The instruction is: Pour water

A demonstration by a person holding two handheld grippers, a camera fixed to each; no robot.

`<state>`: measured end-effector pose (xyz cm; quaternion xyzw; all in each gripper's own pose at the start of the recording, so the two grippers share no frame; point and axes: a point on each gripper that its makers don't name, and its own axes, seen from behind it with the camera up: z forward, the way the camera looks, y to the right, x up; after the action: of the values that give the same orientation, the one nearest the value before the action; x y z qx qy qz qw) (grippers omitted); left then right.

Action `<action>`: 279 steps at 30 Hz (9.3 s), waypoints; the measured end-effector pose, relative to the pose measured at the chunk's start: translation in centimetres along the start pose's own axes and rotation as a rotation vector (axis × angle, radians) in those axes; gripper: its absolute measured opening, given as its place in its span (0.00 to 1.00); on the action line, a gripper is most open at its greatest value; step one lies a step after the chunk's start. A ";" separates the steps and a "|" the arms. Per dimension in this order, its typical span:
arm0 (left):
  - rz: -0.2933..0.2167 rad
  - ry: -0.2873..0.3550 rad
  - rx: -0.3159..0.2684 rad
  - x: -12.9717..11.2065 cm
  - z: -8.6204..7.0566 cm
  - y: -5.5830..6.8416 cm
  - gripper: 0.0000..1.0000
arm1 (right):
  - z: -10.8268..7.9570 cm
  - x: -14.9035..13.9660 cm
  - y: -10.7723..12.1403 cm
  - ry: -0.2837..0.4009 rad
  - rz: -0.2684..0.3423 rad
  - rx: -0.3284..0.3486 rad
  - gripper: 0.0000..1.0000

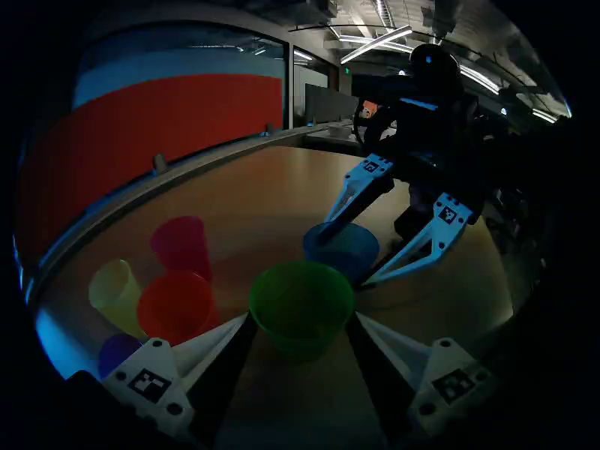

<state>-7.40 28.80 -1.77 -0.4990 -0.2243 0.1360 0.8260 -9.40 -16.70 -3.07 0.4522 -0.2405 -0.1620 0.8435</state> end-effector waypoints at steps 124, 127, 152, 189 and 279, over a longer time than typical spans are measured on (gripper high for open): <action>-0.070 0.340 0.219 8.3 -13.1 -1.4 0.84 | -6.9 16.2 -1.6 0.449 -0.017 -0.118 0.89; -0.072 0.333 0.208 8.1 -12.9 -1.2 0.84 | -7.0 16.5 -1.5 0.448 -0.039 -0.121 0.89; -0.091 0.318 0.145 7.1 -11.7 0.9 0.83 | -7.3 19.7 -1.0 0.442 -0.218 -0.142 0.89; -0.075 0.327 0.114 7.1 -10.6 1.5 0.84 | -7.1 22.8 0.1 0.426 -0.410 -0.176 0.89; -0.054 0.379 0.090 8.2 -11.9 0.8 0.83 | -4.3 25.2 -1.5 0.343 -0.875 -0.158 0.89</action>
<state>5.74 23.78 -5.34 -0.4721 -0.0716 0.0273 0.8782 13.89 -26.90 0.19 0.4657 0.1284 -0.4430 0.7553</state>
